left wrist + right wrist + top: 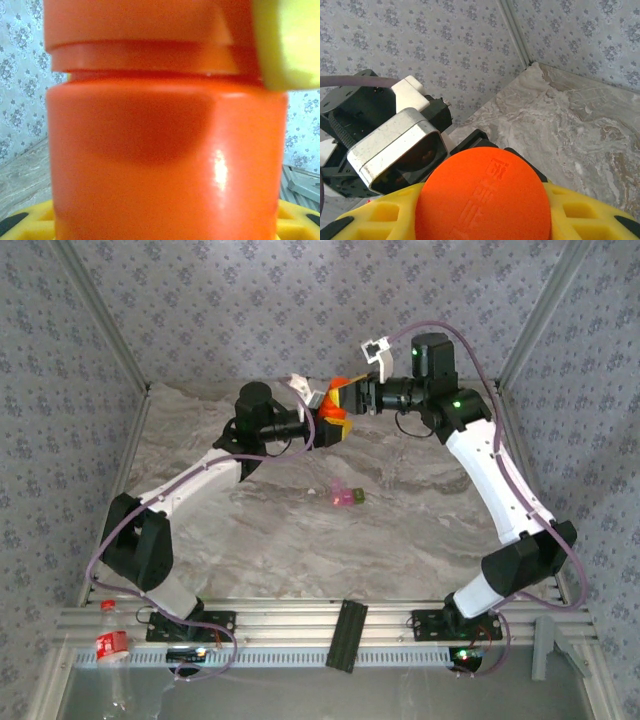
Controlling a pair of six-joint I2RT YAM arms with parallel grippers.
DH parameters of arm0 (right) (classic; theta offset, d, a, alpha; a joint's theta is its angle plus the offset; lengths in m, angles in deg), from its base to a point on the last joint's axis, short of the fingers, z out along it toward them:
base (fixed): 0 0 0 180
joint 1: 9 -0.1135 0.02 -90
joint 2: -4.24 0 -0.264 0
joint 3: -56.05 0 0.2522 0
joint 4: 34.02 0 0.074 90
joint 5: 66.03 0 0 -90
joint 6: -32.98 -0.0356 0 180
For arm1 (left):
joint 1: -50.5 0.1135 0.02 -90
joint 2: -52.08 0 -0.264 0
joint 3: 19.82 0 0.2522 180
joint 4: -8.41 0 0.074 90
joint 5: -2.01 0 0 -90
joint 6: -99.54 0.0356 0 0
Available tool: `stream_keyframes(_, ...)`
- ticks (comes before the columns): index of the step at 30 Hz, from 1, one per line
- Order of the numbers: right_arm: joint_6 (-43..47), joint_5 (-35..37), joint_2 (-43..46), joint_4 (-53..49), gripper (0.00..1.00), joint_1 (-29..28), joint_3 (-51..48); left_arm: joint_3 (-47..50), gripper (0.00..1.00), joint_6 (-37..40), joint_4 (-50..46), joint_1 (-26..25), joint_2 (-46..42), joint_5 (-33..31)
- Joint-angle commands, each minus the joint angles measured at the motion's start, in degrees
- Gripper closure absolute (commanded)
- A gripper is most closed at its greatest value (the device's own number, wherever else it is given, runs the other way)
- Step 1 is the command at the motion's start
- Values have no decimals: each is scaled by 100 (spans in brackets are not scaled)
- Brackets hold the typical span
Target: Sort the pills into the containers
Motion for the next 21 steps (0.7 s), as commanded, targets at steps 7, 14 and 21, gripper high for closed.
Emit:
stream_keyframes(7,-1132,1311,322,1107,73,-416,-1115,-67,100,205,688,-134,-89,-633)
stream_keyframes(14,-1033,1802,421,1162,77,-457,-1346,-129,91,306,388,-144,3,-888)
stream_keyframes(21,-1042,2147,480,1208,80,-333,-1442,-123,58,492,-7,-145,14,-1109)
